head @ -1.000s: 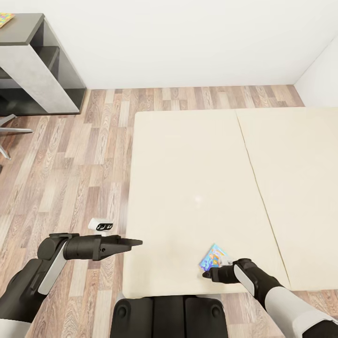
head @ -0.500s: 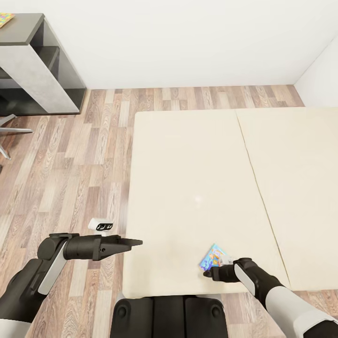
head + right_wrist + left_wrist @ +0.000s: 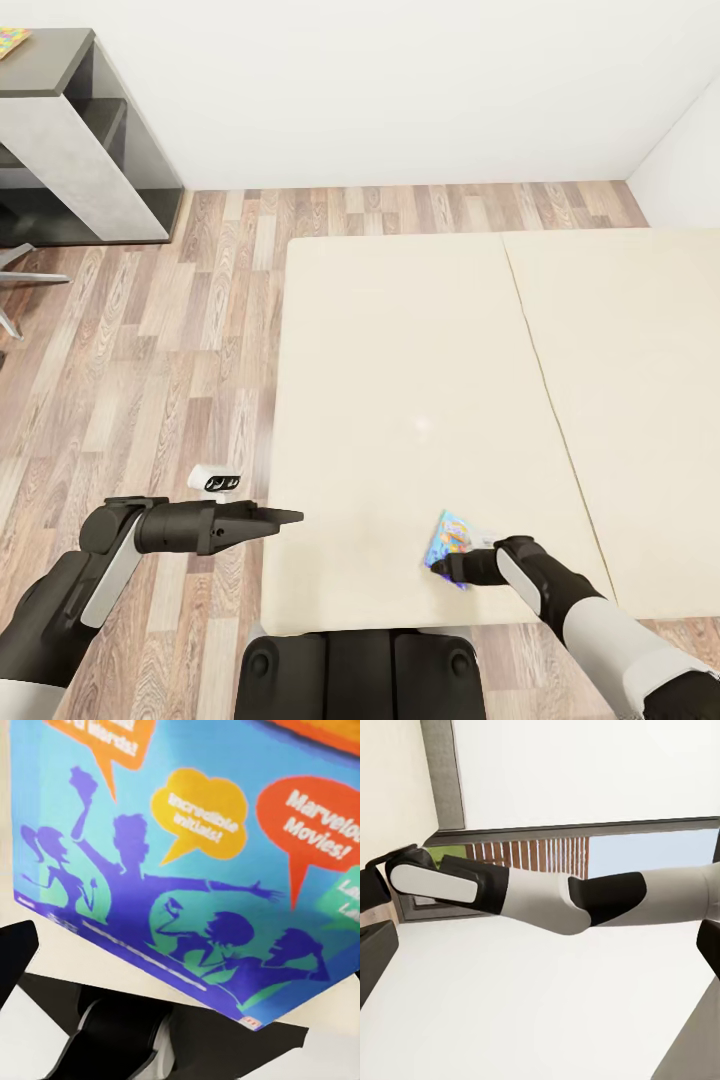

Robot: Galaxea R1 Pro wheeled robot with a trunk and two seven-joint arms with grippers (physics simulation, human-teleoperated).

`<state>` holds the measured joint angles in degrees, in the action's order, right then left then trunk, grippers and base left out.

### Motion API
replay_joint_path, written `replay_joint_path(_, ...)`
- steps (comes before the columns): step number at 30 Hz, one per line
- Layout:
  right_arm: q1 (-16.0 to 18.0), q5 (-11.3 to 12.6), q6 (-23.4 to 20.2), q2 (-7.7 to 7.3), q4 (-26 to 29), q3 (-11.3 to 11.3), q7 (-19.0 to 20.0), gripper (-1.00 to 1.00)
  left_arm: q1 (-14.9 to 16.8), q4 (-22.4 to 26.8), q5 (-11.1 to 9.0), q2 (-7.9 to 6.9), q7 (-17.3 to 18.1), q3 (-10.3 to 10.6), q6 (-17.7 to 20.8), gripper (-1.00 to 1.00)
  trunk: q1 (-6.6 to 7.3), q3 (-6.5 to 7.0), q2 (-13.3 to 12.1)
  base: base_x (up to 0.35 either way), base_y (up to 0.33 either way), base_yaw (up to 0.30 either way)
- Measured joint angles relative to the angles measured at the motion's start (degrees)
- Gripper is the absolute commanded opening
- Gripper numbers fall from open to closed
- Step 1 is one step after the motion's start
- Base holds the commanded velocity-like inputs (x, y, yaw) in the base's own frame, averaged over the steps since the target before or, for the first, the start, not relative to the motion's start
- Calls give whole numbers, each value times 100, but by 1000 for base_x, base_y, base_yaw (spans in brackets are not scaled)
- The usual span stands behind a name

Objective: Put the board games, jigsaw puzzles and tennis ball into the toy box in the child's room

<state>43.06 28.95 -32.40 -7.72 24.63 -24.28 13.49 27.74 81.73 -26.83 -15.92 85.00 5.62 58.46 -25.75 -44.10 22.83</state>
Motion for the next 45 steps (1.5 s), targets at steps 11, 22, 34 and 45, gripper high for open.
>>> replay_joint_path(11, 82, -16, -4, 61, 92, -7, 1, 100, 0, -1, 0, -11, 5, 0, 0, 100, 0, 0, 0, 0, 0, 0)
replay_joint_path(22, 89, -28, -27, 138, 355, -28, 3, 100, 0, -7, 0, -12, 0, 0, 0, 100, 0, 0, 0, 0, 0, 0)
replay_joint_path(34, 107, -148, -61, 209, 363, -47, 2, 100, 0, -8, 0, -10, -3, 0, 0, 100, 0, 0, 0, 0, 0, 0)
replay_joint_path(45, 120, -160, -92, 126, 360, -43, 22, 100, 0, -9, 0, -2, -3, 0, 0, 100, 0, 53, 0, 0, 0, 0)
